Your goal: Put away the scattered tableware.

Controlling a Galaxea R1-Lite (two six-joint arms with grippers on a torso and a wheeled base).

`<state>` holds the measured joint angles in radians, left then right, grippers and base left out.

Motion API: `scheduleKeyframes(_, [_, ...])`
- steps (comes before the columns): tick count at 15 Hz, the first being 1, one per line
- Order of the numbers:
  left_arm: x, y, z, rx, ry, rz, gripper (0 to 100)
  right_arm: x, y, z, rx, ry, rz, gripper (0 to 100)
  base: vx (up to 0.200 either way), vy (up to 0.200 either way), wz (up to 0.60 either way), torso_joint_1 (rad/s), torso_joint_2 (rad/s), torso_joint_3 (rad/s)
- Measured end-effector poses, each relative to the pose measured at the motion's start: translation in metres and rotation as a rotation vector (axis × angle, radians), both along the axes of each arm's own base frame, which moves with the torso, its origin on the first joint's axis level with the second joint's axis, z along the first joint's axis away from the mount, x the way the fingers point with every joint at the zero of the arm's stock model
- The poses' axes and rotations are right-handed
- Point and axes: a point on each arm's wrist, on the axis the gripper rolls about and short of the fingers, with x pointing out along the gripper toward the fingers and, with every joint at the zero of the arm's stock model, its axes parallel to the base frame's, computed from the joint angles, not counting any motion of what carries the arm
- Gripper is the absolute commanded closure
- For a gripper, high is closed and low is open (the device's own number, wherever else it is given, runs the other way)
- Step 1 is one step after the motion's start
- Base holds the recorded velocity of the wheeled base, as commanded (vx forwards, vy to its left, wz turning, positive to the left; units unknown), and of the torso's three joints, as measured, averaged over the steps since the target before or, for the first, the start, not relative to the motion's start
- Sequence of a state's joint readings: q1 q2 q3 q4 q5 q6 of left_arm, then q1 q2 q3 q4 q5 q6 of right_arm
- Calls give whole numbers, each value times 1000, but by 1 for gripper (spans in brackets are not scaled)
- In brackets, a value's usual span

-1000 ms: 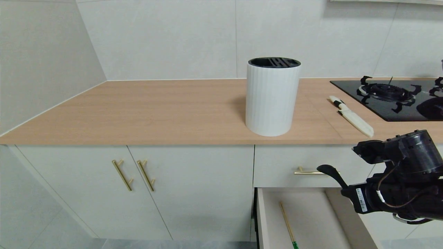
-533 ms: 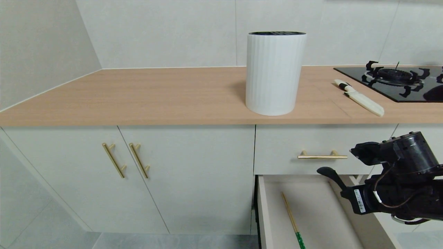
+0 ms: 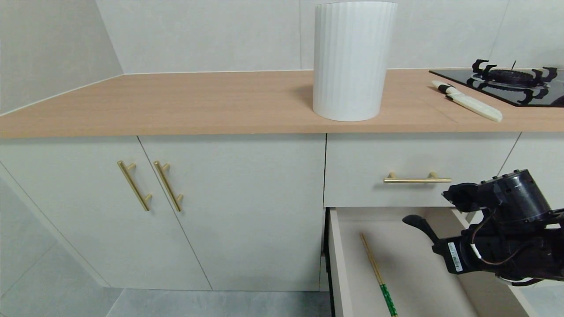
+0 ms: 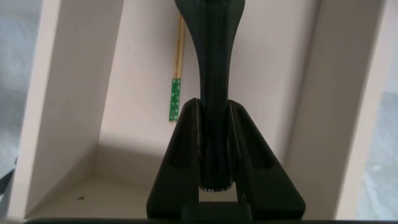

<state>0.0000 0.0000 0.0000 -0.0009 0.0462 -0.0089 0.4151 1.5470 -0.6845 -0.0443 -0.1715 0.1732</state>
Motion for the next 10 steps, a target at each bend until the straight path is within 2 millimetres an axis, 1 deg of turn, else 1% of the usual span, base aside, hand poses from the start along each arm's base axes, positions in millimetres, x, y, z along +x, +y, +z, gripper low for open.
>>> scheduleKeyframes(5, [0,0,0,0,0,0,0,4,2,-4,4,7,3,100,0,0,0,0,0,0])
scheduleKeyframes(8, [0,0,0,0,0,0,0,19,6,-24,-4,27,-11,100,0,0,0,0,0,0])
scheduleKeyframes(10, [0,0,0,0,0,0,0,34,9,-46,-17,56,-28,100,0,0,0,0,0,0])
